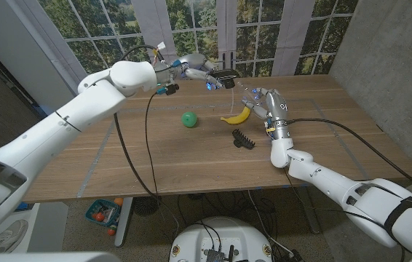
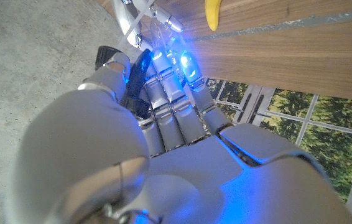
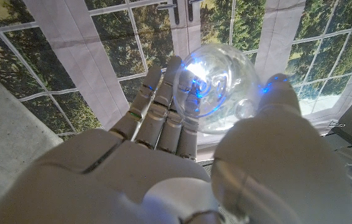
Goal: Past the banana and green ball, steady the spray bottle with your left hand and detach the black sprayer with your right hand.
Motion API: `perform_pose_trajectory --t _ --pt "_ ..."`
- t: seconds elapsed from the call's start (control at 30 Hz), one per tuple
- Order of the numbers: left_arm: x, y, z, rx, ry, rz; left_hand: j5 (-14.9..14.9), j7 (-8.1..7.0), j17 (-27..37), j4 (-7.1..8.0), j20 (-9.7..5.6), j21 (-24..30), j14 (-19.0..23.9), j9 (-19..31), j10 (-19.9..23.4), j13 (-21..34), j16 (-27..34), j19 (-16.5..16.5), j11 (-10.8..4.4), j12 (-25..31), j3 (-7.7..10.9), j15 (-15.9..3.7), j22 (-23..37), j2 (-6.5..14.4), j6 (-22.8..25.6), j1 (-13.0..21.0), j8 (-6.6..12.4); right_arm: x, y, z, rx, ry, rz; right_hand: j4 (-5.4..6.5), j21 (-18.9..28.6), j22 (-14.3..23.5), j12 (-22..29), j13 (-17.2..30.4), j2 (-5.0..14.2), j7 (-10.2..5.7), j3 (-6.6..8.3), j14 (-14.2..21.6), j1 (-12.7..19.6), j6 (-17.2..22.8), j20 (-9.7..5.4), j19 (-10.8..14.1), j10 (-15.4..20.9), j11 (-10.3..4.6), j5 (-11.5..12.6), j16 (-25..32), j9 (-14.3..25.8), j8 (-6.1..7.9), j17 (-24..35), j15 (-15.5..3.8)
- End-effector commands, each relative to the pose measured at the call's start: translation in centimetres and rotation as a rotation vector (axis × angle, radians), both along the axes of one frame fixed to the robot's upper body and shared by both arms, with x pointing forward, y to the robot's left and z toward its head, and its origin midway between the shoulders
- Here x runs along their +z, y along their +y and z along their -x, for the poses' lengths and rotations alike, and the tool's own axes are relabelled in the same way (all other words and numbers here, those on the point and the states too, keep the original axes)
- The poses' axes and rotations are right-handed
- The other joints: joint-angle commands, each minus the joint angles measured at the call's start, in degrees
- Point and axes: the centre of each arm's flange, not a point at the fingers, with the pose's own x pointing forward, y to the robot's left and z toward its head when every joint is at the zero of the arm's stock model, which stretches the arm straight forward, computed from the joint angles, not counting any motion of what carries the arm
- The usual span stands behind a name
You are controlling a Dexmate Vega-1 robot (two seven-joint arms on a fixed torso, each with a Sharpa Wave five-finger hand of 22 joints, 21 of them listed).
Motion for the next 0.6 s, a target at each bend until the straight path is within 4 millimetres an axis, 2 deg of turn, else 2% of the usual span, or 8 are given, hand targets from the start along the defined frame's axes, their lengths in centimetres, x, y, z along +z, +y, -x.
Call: perform_pose_trajectory --t 0.03,0.6 --pt "-1.0 1.1 1.3 0.177 -0.125 -0.002 -0.25 -0.11 0.1 0.37 -4.83 0.45 0.35 0.09 5.25 -0.02 0.42 0.41 -5.04 0.0 -0.14 -4.99 0.11 3.51 0.63 4.55 -0.13 0.9 0.0 0.0 0.002 0.018 -0.039 0.14 -0.31 0.11 -0.05 0.22 11.63 -12.28 -0.06 0.03 11.97 12.82 -8.49 0.1 8.85 -8.56 0.42 0.03 0.08 -0.05 0.12 -6.5" --pt "-3.2 1.2 1.2 0.298 -0.163 -0.047 -0.35 -0.29 -0.09 0.68 -5.15 0.86 0.33 0.1 5.29 -0.47 0.15 0.08 -5.4 -0.36 -0.48 -5.0 -0.06 3.2 0.96 4.93 -0.48 1.0 -0.4 2.2 -0.129 0.161 0.03 0.51 -0.14 0.05 -0.77 -0.57 11.51 -12.92 -0.53 -0.04 11.69 13.32 -8.34 0.82 9.15 -8.58 0.41 0.0 -0.79 -0.62 0.02 -6.48"
